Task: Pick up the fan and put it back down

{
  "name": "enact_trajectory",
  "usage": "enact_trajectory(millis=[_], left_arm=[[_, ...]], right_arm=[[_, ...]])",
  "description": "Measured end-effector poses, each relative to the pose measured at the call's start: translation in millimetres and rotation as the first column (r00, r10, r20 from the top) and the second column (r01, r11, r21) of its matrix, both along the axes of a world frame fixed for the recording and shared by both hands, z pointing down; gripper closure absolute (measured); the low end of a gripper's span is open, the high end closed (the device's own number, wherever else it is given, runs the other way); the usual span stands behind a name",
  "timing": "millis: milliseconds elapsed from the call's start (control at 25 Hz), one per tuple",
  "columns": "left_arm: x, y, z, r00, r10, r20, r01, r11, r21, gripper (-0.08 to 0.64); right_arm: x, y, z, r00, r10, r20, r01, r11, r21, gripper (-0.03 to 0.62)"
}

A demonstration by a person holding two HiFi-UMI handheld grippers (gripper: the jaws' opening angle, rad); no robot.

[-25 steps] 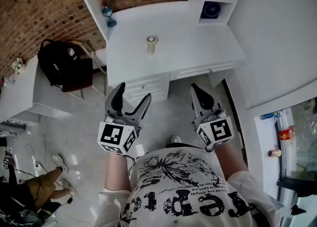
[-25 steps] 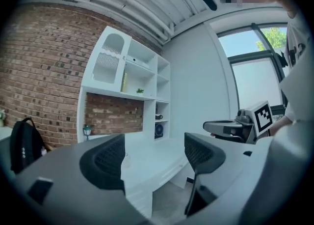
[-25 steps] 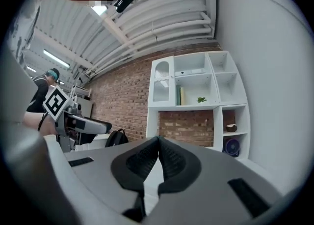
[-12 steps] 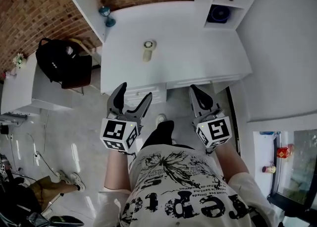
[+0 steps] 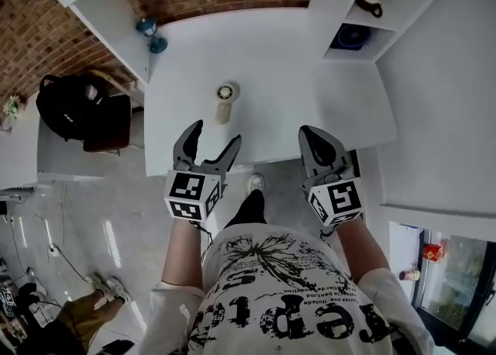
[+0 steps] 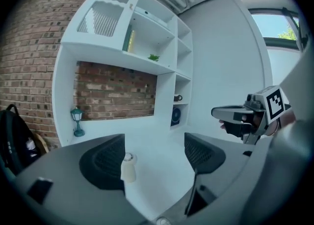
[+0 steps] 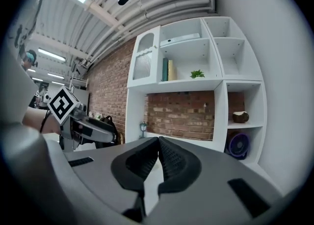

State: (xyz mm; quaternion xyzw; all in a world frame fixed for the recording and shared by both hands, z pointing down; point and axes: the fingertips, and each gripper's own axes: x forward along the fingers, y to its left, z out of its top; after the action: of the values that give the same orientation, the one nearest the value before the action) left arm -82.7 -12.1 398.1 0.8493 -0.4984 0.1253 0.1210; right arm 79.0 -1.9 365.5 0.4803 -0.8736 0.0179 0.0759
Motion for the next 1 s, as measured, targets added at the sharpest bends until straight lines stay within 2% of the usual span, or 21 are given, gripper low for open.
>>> enact_trajectory(millis=[240, 360, 480, 720, 1000], left_arm=[[-8.0, -96.4, 41.0, 0.999, -0.008, 0.033, 0.011, 0.995, -0.097, 0.195], [-12.6, -131.8, 68.4, 1.000, -0.016, 0.011, 0.017, 0.984, -0.176, 0.196], [-14.8, -158.3, 98.1, 1.000, -0.021, 0.002, 0.021, 0.967, -0.253, 0.195], [-17.6, -188.4, 162.1, 0.993, 0.008, 0.120, 0.039, 0.922, -0.385, 0.195], [-17.6, -212.5, 215.4, 0.987, 0.018, 0.163, 0.063, 0.874, -0.483, 0.190]], right_arm=[[-17.0, -94.5, 11.8, 1.000, -0.012, -0.020, 0.011, 0.999, -0.030, 0.578], [-29.5, -132.1, 24.4, 0.999, -0.026, -0.037, 0.024, 0.998, -0.051, 0.577], [-38.6, -159.4, 43.6, 0.998, -0.035, -0.054, 0.031, 0.996, -0.082, 0.577], [-51.8, -184.9, 70.8, 0.997, -0.050, -0.059, 0.041, 0.989, -0.141, 0.578], [-50.3, -206.8, 95.1, 0.998, -0.037, -0.056, 0.026, 0.982, -0.186, 0.578]])
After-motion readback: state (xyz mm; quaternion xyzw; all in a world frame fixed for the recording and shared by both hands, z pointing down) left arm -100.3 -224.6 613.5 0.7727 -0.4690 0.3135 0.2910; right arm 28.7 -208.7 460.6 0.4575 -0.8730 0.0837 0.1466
